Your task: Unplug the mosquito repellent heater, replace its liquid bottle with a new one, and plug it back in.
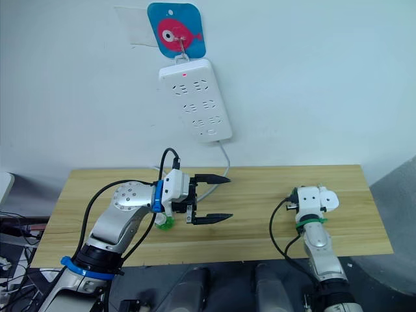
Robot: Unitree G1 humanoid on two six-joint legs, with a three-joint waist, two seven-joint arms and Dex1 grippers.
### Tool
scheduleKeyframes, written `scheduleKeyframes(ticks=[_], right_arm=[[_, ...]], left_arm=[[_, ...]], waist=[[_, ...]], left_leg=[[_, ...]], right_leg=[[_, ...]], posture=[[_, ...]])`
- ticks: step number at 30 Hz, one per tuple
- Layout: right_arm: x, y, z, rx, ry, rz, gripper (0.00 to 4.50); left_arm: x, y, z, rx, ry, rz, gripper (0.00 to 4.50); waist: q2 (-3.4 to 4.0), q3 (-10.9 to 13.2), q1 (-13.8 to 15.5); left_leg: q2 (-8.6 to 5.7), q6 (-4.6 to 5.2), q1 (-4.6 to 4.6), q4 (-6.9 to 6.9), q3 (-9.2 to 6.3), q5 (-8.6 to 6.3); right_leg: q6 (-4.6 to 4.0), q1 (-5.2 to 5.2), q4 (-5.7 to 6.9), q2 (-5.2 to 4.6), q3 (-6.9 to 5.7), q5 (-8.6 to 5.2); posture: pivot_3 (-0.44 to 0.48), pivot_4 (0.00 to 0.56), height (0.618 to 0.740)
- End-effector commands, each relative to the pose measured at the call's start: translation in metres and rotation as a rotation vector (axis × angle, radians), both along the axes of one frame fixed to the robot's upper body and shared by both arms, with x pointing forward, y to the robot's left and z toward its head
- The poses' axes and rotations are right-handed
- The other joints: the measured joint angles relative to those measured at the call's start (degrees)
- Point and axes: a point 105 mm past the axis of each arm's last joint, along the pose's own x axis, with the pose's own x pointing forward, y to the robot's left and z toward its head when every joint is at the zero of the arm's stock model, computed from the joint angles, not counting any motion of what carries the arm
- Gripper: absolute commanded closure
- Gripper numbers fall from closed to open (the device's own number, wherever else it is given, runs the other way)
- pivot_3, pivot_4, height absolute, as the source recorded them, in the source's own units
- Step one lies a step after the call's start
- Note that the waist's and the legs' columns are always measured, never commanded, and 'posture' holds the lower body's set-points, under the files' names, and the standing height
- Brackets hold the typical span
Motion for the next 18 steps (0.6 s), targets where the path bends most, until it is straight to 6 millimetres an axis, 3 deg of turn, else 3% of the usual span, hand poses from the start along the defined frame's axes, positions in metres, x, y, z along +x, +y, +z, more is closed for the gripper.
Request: scheduleKeyframes(ticks=[1,12,13,18], right_arm=[[-0.0004,-0.0019,0.0039,-0.006,-0.024,-0.001,3.69],[-0.003,0.0041,-0.0031,-0.011,-0.009,0.024,3.69],[-0.0034,0.0045,-0.0034,-0.008,-0.008,0.026,2.98],[-0.0076,0.0028,-0.0034,-0.001,-0.009,0.019,1.26]], left_arm=[[-0.0057,-0.003,0.0055,-0.004,-0.041,-0.029,0.0],[-0.003,-0.0019,0.0042,0.005,-0.028,-0.008,0.0],[-0.0032,-0.0015,0.0045,0.005,-0.027,-0.008,0.0],[-0.0039,0.0012,0.0034,0.011,-0.027,-0.004,0.0]], waist=[[0.0,0.0,0.0],[0.0,0.0,0.0],[0.0,0.0,0.0],[0.0,0.0,0.1]], left_leg=[[0.0,0.0,0.0,0.0,0.0,0.0],[0.0,0.0,0.01,0.0,-0.01,0.0],[0.0,0.0,0.02,0.0,-0.01,0.0],[0.0,0.0,0.01,0.0,-0.01,0.0]], right_leg=[[0.0,0.0,0.0,0.0,-0.01,0.0],[0.0,0.01,0.0,0.0,-0.01,0.0],[0.0,0.02,0.0,0.0,-0.02,0.0],[-0.01,0.02,0.0,-0.01,-0.01,0.0]], posture=[[0.264,0.293,0.74],[0.272,0.279,0.74],[0.275,0.276,0.74],[0.277,0.267,0.74]])
